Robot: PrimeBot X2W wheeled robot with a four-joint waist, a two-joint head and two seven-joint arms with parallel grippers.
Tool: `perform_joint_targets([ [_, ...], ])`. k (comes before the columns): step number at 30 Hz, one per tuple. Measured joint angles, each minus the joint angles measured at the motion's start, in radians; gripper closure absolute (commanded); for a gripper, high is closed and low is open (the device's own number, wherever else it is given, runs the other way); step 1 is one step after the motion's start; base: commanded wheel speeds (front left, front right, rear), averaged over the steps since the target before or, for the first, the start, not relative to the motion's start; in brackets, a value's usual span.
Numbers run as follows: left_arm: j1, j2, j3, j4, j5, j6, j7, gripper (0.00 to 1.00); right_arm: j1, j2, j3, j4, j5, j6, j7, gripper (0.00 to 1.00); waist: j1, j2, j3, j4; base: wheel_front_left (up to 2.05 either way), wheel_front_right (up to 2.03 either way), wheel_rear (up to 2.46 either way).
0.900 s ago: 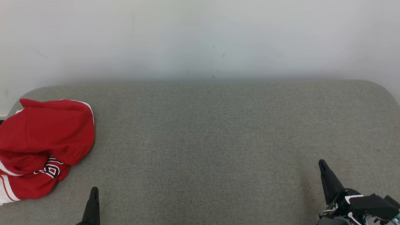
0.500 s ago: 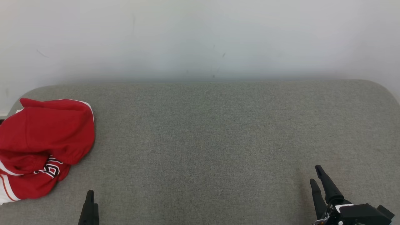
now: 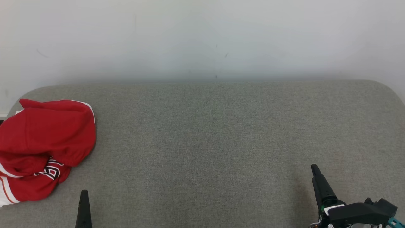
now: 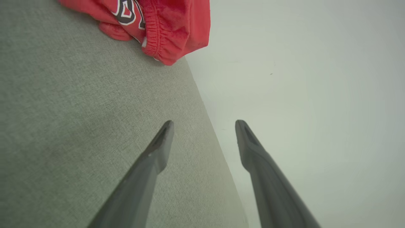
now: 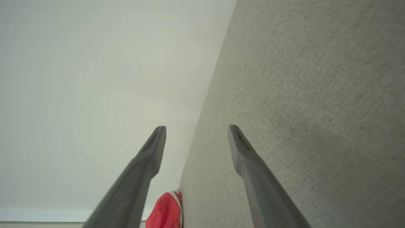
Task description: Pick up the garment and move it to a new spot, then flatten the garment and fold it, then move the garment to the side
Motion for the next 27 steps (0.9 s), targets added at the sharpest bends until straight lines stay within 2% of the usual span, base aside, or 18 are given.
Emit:
perform_joint_targets([
  [9,0.000,0.000,-0.008,-0.020,0.207,0.021,-0.025,0.00,0.003,0.000,0.042,-0.016,-0.171,0.000,-0.046,0.00,0.0000,0.0000,0.002,0.000,0.00,0.00,0.00],
  [20,0.001,0.001,-0.042,-0.031,0.449,0.021,-0.049,0.00,0.007,0.000,0.082,-0.022,-0.391,0.000,-0.098,0.00,0.0000,0.0000,0.005,-0.002,0.00,0.00,0.00],
  [27,0.001,0.010,-0.067,-0.027,0.564,0.021,-0.064,0.00,0.013,-0.001,0.103,-0.014,-0.536,0.000,-0.130,0.00,0.0000,0.0000,0.007,-0.003,0.00,0.00,0.00],
])
